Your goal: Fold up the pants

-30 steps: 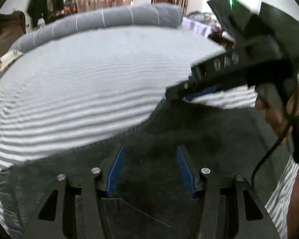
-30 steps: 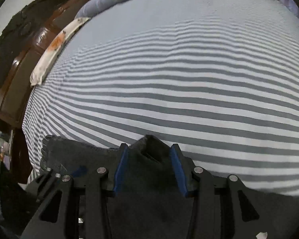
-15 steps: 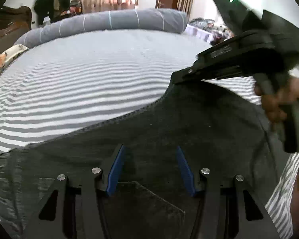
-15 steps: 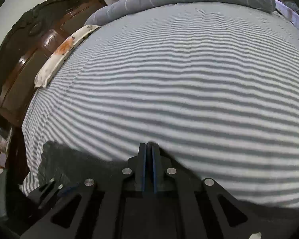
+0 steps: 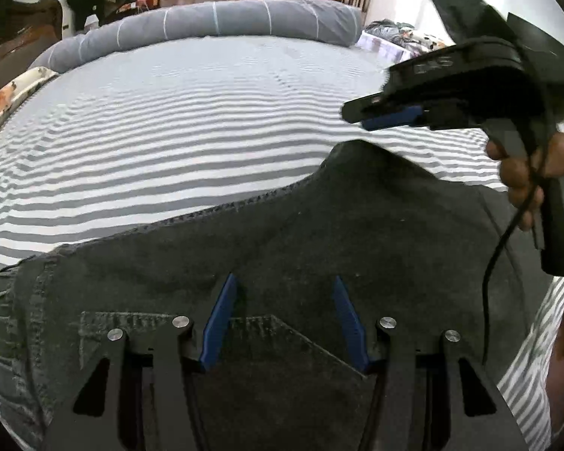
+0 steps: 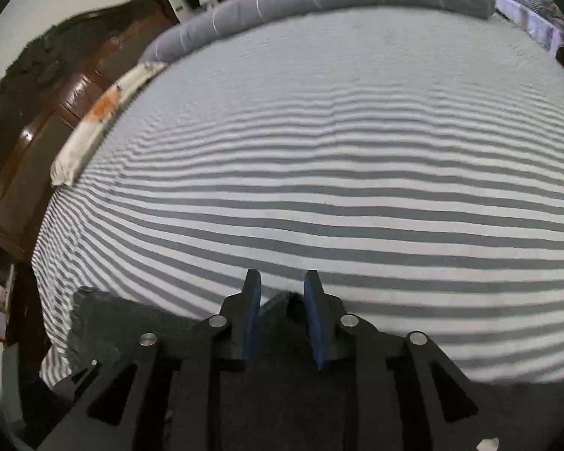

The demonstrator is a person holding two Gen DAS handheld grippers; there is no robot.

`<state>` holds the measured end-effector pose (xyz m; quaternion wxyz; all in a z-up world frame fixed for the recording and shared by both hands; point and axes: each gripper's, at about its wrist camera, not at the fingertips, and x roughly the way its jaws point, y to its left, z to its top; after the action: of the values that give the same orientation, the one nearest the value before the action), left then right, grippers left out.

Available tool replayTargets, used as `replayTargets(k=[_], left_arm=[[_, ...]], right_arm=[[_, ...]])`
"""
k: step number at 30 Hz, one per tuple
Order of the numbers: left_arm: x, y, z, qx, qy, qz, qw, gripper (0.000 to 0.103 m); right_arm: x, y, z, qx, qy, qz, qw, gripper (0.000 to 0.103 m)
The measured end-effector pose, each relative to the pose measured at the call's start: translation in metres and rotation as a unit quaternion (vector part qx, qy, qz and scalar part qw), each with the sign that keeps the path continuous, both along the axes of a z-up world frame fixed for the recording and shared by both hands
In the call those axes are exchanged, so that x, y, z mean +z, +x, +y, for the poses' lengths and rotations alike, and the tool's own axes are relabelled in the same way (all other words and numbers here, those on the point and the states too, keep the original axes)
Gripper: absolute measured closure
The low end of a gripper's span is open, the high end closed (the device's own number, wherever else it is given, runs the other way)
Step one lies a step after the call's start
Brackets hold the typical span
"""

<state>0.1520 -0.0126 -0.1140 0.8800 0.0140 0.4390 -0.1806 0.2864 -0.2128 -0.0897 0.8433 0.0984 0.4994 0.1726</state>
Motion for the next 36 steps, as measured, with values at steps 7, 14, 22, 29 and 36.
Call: replayTargets(k=[7,14,22,29,36], left_arm=[[0.002,-0.03,-0.012,-0.051,0.04,-0.009,0.9978,0.048],[-0.006,-0.019,-0.016,-0.028,0.056,0.01,0.998,0.048],[0.005,-0.013,-0.031,-0.01,0.059,0.015,0.9981,0.048],[0.023,-0.027,-0.085,-0.055,0.047,-0.009,0.9973,0.048],[0.018,-0.03,-0.149,-0.098,0.046,-0.004,0.9941,0.048]], right_arm=[[-0.01,-0.061,-0.026,-0.025,0.023,0.028,0.999,0.076],[-0.05,-0.071,-0.045,-0.069,0.032,0.054,0.996,0.082],[-0.03,-0.079,-0.085,-0.099,0.067,0.021,0.993,0.077],[-0.013,-0.143,-0.213,-0.171,0.073,-0.003,0.983,0.074],[-0.011,-0.214,-0.363,-0.307,0.042,-0.004,0.951,0.074]])
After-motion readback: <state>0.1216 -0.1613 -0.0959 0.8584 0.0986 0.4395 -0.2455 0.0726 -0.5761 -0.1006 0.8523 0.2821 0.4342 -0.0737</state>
